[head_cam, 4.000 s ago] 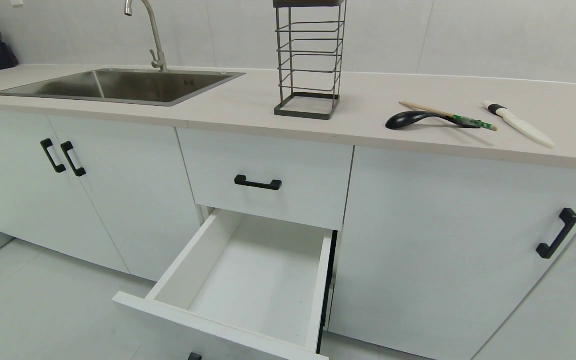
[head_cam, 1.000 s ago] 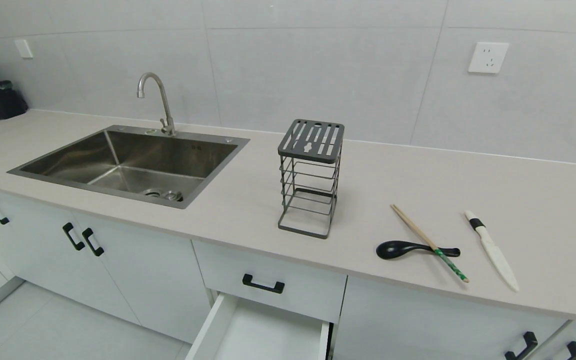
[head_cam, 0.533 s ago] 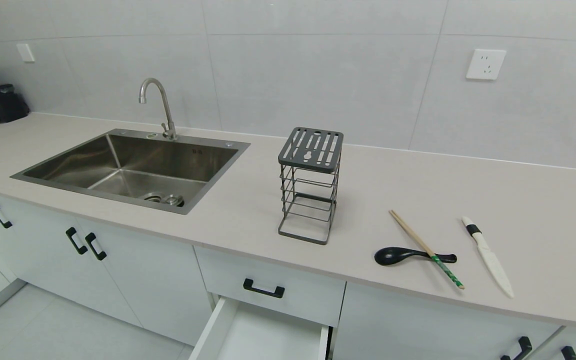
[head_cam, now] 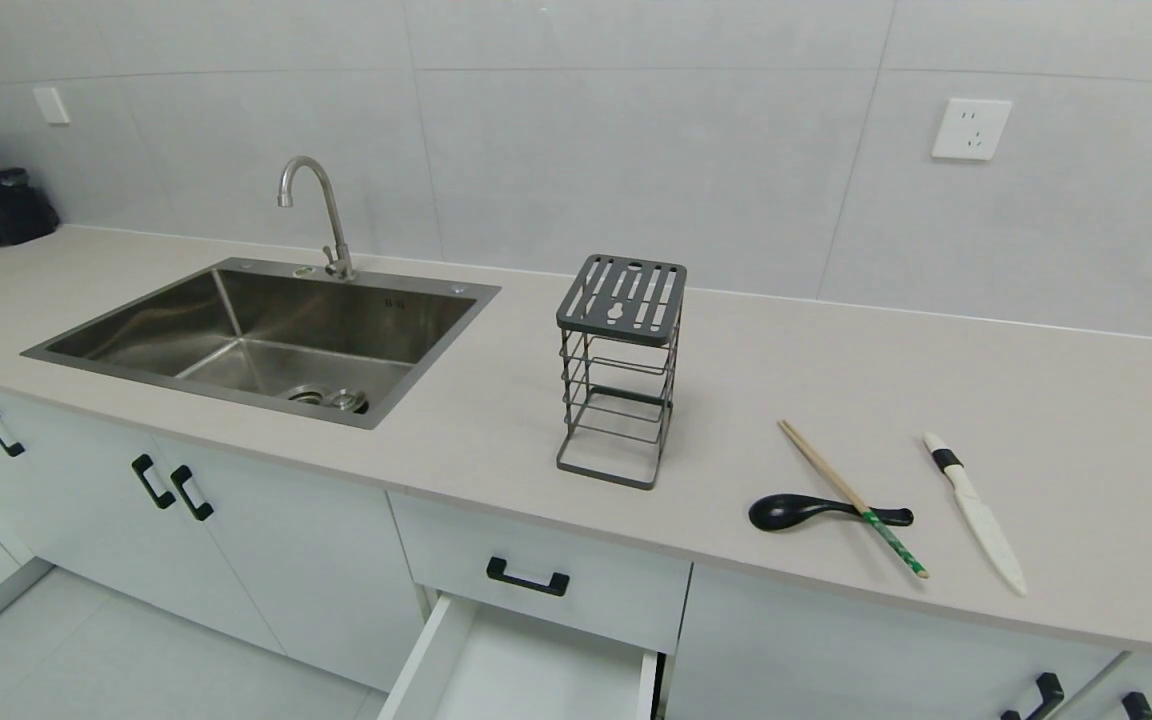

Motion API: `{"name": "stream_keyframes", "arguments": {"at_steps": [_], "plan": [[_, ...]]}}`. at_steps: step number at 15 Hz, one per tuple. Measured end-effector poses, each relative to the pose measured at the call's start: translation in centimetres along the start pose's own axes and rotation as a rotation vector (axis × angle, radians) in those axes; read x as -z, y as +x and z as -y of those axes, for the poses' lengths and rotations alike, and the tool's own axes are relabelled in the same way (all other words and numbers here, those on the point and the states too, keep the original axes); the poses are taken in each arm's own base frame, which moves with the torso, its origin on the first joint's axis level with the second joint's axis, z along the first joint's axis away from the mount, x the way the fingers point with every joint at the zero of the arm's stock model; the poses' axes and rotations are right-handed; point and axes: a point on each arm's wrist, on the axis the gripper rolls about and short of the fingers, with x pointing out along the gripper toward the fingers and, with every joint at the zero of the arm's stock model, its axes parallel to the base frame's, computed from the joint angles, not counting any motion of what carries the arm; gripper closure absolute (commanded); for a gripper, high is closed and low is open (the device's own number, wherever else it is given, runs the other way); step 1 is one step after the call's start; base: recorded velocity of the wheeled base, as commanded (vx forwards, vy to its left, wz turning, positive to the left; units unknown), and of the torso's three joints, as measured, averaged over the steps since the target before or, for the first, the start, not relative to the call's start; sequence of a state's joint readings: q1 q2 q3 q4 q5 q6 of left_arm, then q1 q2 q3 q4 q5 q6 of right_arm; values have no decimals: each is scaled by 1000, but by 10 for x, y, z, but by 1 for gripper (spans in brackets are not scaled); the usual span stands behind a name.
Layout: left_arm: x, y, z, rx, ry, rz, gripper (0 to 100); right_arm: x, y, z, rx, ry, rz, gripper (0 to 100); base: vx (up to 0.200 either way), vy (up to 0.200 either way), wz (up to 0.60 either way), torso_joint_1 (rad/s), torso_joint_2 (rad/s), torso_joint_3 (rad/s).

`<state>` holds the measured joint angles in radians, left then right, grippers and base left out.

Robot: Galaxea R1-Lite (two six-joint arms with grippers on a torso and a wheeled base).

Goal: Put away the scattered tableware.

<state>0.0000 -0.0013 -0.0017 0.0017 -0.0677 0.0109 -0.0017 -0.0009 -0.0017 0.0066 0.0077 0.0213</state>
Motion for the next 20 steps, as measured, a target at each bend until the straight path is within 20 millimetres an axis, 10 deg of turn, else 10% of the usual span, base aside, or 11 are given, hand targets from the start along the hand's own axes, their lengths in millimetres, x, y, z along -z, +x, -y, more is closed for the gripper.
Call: {"name": "stream_keyframes", "arguments": {"at_steps": [5, 10, 20], "plan": [[0, 0, 0, 0, 0, 0, 0, -37, -6, -2, -67, 0, 329, 0, 0, 0, 0, 0, 0, 0], [0, 0, 0, 0, 0, 0, 0, -73, -4, -5, -233, 25, 193, 0, 0, 0, 0, 0, 0, 0], [0, 0, 0, 0, 0, 0, 0, -95, 92, -15, -347, 53, -339, 0, 0, 0, 0, 0, 0, 0]]}}
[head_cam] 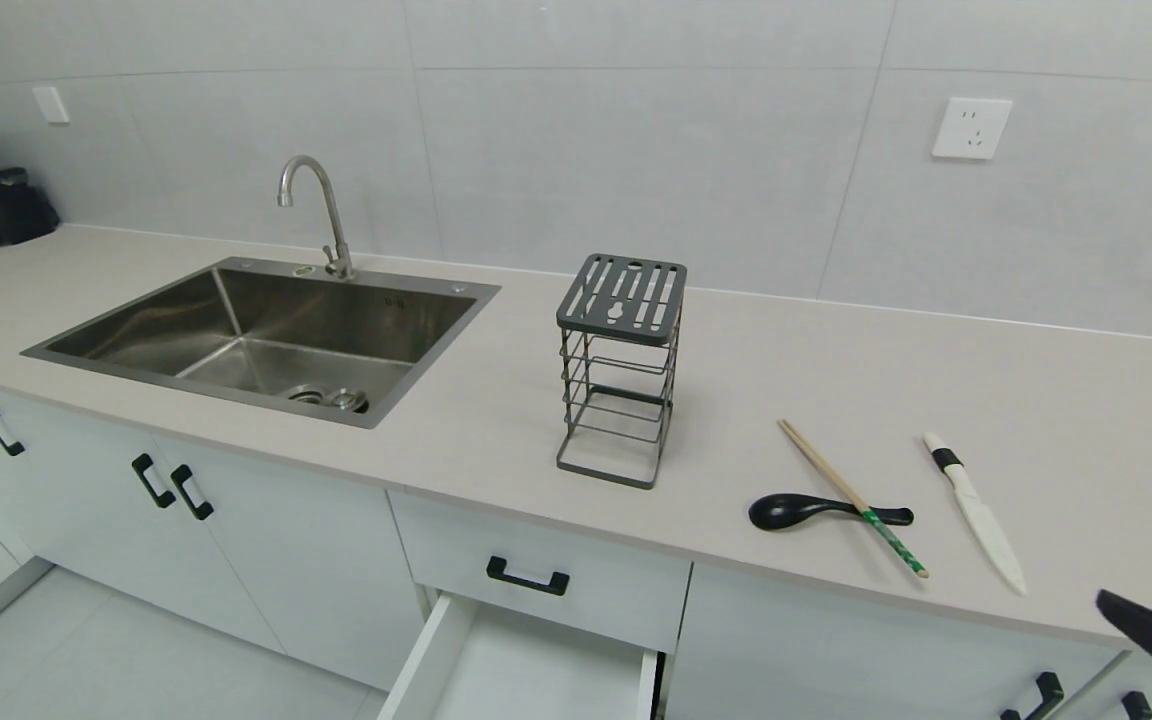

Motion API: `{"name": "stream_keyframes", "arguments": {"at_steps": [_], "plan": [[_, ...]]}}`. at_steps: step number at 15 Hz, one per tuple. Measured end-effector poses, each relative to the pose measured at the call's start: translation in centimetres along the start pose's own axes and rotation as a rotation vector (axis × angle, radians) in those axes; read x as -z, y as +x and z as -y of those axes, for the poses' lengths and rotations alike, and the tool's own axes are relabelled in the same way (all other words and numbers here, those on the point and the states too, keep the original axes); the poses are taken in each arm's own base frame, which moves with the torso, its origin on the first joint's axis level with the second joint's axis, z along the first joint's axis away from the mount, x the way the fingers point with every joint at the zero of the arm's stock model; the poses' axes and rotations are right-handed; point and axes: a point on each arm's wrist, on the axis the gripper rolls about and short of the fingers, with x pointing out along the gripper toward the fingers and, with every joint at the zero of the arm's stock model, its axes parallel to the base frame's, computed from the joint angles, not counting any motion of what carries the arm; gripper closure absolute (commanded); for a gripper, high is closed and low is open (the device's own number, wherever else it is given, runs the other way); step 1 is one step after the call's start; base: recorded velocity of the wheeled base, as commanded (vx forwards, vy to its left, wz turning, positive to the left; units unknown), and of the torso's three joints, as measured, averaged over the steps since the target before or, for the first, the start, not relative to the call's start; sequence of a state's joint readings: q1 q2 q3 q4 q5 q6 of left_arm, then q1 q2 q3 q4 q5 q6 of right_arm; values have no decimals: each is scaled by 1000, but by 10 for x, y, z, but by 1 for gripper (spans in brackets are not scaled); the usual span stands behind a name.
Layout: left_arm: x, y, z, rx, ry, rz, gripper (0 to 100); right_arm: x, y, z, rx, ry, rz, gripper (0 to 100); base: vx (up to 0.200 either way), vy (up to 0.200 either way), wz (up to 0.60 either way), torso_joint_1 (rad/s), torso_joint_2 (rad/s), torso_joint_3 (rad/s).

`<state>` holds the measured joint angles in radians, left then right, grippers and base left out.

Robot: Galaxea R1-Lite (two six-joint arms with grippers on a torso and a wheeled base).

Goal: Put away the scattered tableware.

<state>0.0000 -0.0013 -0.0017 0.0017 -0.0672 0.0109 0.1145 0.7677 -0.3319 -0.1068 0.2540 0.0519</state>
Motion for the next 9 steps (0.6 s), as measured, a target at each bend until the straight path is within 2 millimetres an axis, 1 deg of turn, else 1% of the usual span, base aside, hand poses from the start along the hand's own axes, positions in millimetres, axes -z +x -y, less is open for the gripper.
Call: {"name": "stream_keyframes", "arguments": {"at_steps": [3, 5, 7, 9], "plan": [[0, 0, 0, 0, 0, 0, 0, 2, 33, 9, 23, 4, -168, 0, 0, 0, 0, 0, 0, 0], [0, 0, 0, 0, 0, 0, 0, 0, 54, 15, 75, 6, -252, 0, 0, 0, 0, 0, 0, 0], [0, 0, 0, 0, 0, 0, 0, -5, 77, 22, 110, 2, -275, 0, 0, 0, 0, 0, 0, 0], [0, 0, 0, 0, 0, 0, 0, -11, 100, 29, 149, -10, -249, 0, 0, 0, 0, 0, 0, 0]]}}
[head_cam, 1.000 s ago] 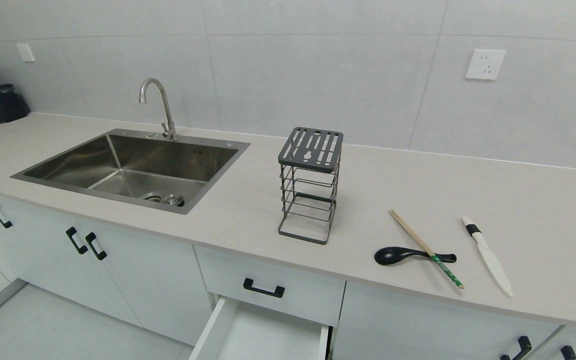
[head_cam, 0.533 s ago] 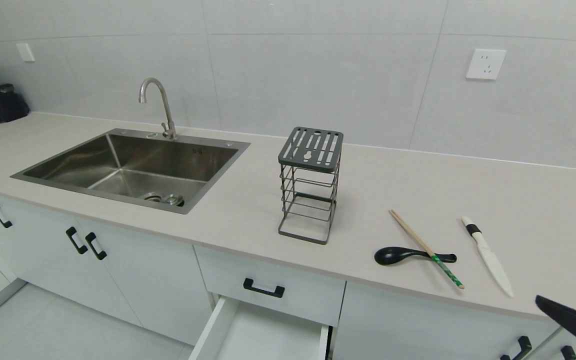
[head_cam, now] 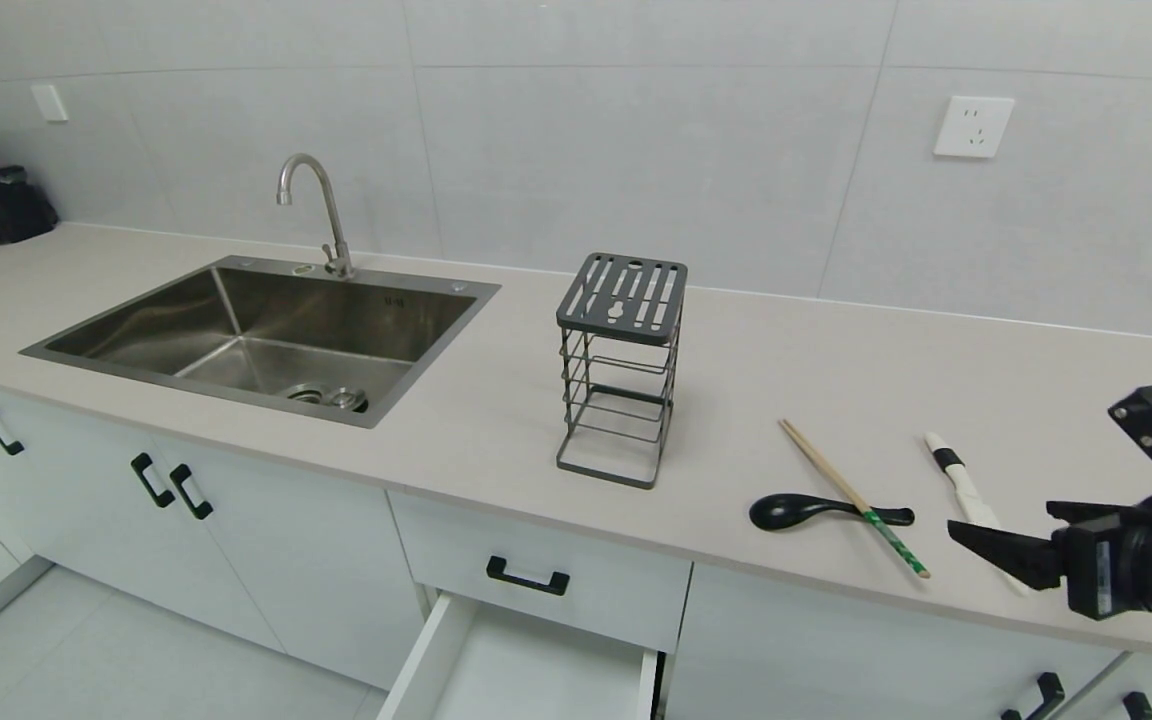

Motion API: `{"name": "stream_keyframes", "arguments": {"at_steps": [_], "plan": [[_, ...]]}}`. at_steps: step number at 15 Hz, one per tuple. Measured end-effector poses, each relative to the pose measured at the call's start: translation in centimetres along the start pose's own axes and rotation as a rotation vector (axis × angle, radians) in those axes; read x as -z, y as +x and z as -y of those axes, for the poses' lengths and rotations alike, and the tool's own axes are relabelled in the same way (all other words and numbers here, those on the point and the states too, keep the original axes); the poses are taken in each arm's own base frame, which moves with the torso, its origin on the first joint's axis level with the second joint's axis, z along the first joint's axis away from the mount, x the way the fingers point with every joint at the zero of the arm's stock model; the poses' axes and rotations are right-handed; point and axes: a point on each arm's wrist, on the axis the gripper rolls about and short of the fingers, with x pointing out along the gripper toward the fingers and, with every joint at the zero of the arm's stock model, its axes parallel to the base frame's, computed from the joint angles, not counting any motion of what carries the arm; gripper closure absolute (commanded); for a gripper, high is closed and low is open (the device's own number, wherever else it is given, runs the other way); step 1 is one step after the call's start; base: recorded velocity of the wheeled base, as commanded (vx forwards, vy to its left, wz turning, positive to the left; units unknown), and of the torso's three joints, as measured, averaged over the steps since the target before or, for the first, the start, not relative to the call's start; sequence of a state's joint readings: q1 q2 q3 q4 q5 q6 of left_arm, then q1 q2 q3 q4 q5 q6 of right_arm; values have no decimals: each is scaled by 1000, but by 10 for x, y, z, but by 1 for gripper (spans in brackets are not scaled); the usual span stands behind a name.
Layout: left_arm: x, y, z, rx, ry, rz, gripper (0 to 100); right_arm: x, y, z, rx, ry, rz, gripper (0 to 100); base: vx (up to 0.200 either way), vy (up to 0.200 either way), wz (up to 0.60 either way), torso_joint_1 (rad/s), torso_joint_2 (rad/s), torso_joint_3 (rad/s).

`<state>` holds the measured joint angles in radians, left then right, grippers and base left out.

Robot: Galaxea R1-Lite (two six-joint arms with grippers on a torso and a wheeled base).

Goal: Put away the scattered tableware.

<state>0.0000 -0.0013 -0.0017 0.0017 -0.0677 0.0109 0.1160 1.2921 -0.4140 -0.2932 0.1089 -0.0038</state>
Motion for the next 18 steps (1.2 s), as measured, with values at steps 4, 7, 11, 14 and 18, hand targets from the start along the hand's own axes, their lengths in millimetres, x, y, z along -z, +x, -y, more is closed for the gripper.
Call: {"name": "stream_keyframes", "arguments": {"at_steps": [4, 7, 11, 14, 18], "plan": [[0, 0, 0, 0, 0, 0, 0, 0, 23, 3, 15, 5, -62, 0, 0, 0, 0, 0, 0, 0], [0, 0, 0, 0, 0, 0, 0, -2, 34, 2, 10, 1, -92, 0, 0, 0, 0, 0, 0, 0], [0, 0, 0, 0, 0, 0, 0, 0, 49, -2, 44, -18, -138, 0, 0, 0, 0, 0, 0, 0], [0, 0, 0, 0, 0, 0, 0, 5, 59, -10, 19, -36, -184, 0, 0, 0, 0, 0, 0, 0], [0, 0, 0, 0, 0, 0, 0, 10, 69, -12, 10, -45, -226, 0, 0, 0, 0, 0, 0, 0]]}}
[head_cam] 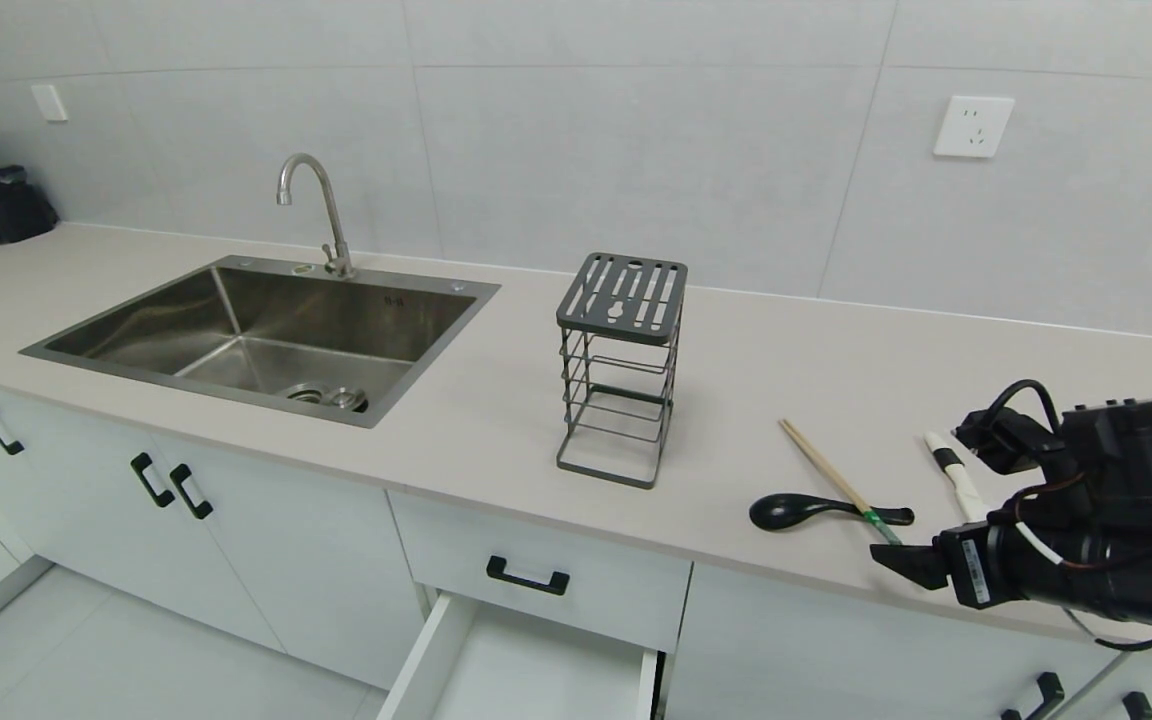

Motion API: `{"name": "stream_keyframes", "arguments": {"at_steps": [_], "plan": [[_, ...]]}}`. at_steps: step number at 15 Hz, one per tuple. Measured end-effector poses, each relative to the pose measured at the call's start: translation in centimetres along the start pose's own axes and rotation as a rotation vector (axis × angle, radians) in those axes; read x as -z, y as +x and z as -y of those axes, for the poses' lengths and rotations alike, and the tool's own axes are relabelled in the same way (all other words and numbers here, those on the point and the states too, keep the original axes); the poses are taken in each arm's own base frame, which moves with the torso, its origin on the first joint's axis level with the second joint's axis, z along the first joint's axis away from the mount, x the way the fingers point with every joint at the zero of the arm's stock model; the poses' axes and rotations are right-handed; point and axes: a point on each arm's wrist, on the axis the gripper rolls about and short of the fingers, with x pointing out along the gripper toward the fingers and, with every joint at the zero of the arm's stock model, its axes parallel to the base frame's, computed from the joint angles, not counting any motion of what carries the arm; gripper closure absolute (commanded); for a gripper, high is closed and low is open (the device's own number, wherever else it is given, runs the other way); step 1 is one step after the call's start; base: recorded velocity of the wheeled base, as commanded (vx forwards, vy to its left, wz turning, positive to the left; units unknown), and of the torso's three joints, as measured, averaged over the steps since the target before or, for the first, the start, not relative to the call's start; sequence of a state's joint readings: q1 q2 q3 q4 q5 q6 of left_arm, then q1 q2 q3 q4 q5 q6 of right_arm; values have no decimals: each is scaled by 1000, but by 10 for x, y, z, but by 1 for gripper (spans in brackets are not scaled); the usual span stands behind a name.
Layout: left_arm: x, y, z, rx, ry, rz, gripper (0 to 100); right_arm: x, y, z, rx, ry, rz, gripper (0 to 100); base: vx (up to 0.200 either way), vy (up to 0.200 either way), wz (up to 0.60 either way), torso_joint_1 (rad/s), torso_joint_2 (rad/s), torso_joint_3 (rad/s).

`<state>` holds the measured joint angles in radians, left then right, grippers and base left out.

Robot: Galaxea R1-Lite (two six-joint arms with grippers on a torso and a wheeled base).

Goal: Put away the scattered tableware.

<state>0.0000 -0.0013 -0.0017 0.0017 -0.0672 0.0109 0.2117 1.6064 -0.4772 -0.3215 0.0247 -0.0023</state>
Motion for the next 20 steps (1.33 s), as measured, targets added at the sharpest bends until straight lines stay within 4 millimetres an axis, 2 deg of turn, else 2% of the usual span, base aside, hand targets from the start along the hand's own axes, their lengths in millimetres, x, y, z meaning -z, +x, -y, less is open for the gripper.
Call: {"name": "stream_keyframes", "arguments": {"at_steps": [13, 14, 20], "plan": [[0, 0, 0, 0, 0, 0, 0, -3, 48, -6, -19, -13, -34, 0, 0, 0, 0, 0, 0, 0], [0, 0, 0, 0, 0, 0, 0, -3, 50, -6, -20, -14, -36, 100, 0, 0, 0, 0, 0, 0], [0, 0, 0, 0, 0, 0, 0, -3, 57, -2, 25, -4, -53, 100, 0, 0, 0, 0, 0, 0]]}}
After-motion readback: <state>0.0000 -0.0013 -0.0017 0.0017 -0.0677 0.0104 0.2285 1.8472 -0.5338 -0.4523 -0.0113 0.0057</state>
